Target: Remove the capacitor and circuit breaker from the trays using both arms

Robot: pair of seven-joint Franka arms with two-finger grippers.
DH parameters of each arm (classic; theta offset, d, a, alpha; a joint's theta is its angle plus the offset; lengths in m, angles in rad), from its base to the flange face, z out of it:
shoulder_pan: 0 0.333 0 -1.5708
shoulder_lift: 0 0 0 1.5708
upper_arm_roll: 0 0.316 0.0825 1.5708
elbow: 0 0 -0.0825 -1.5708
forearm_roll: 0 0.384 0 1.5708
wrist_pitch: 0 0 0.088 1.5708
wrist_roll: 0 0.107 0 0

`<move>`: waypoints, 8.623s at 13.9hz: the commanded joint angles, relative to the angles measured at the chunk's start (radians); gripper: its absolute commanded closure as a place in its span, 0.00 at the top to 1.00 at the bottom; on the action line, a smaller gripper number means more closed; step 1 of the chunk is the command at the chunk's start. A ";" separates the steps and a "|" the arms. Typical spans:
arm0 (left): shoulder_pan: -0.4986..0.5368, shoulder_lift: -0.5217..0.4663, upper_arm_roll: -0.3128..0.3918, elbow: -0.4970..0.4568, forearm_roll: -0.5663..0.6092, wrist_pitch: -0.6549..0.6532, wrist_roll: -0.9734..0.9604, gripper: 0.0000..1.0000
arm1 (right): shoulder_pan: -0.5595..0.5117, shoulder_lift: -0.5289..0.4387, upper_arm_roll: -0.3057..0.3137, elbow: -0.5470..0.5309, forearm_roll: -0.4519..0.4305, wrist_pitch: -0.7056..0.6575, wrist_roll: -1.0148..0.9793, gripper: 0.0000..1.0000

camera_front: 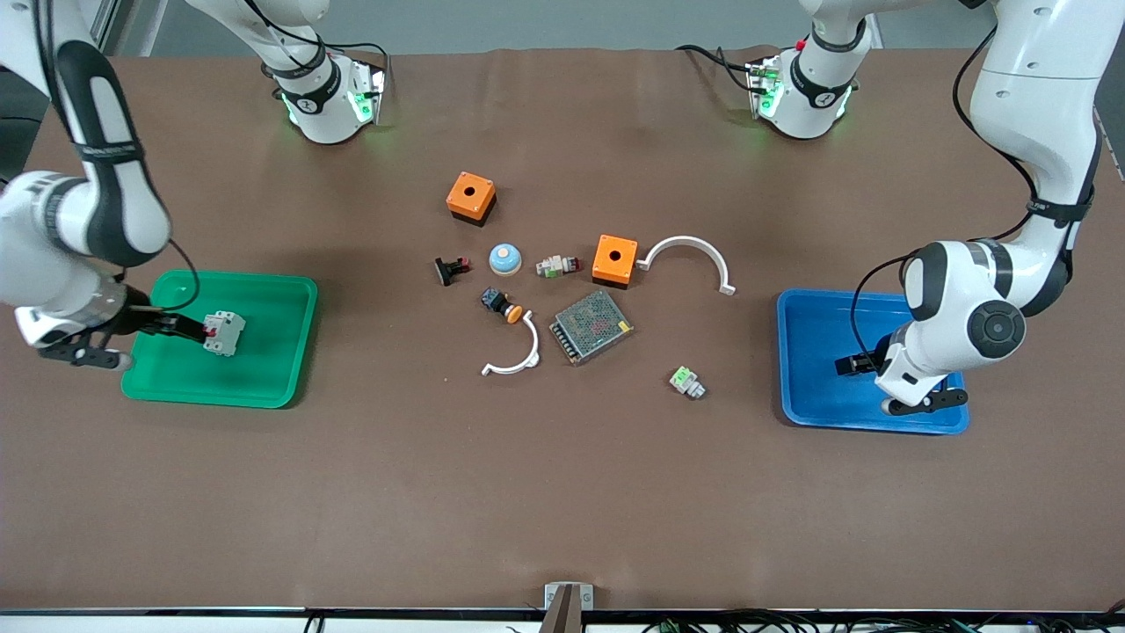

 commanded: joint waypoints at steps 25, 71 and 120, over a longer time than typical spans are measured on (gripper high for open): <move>-0.121 -0.089 -0.293 0.011 -0.007 -0.177 -0.585 0.00 | 0.543 0.085 0.024 0.258 0.019 -0.262 0.493 0.00; -0.097 -0.555 0.022 0.365 -0.102 -0.835 0.205 1.00 | 0.174 0.098 0.019 0.881 0.013 -0.945 0.073 1.00; -0.061 -0.607 -0.029 0.370 -0.143 -0.858 0.230 1.00 | 0.183 -0.333 0.021 0.519 0.007 -0.891 0.017 1.00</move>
